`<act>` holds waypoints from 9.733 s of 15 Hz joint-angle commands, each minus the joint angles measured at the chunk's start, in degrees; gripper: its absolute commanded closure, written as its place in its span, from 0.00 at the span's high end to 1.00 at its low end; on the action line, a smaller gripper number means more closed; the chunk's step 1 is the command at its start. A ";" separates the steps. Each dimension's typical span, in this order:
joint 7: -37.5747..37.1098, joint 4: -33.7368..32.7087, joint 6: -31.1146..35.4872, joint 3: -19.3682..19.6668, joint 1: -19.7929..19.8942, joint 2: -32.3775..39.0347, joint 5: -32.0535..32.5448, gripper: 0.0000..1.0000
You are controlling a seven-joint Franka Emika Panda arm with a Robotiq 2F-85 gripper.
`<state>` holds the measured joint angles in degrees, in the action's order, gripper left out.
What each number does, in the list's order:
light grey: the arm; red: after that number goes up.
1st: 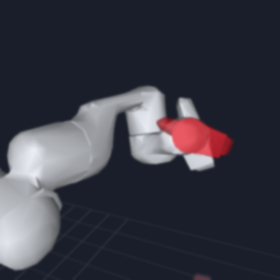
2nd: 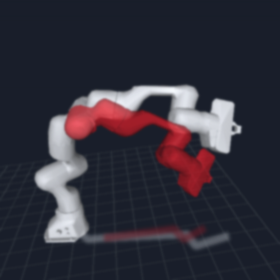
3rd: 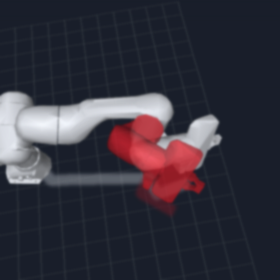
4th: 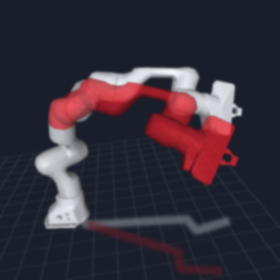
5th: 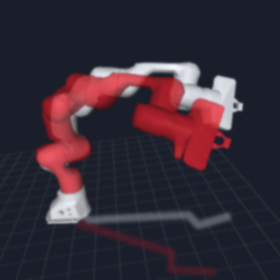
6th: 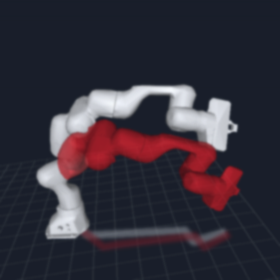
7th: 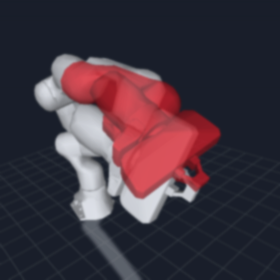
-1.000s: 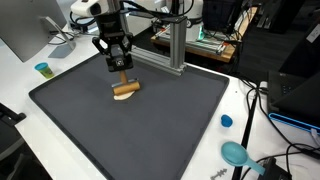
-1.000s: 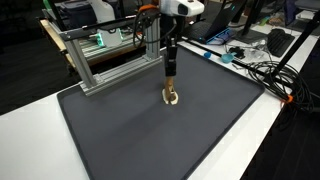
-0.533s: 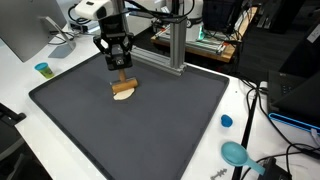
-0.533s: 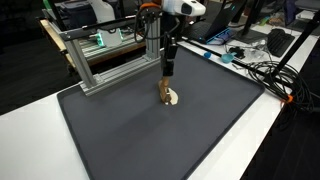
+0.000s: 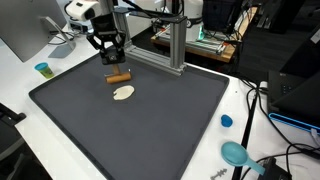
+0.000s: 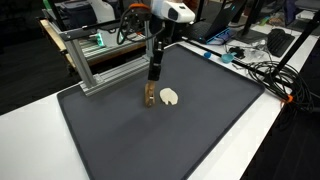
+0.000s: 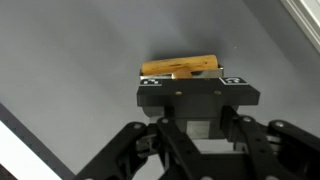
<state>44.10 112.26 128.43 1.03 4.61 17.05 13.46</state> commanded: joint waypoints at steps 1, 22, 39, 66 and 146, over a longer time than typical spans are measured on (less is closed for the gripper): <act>2.35 -6.60 -7.59 -0.24 3.51 -2.83 -8.14 0.21; 0.08 0.45 -26.34 5.22 4.03 -29.65 -19.57 0.21; -38.17 8.04 -30.05 -5.03 0.12 -41.21 -15.64 0.21; -47.85 20.52 -18.76 -0.10 -2.86 -43.16 -14.36 0.21; -54.91 23.47 -31.97 -5.26 -4.96 -39.58 -7.82 1.00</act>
<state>-12.96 137.89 100.22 -5.30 -0.22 -23.03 6.38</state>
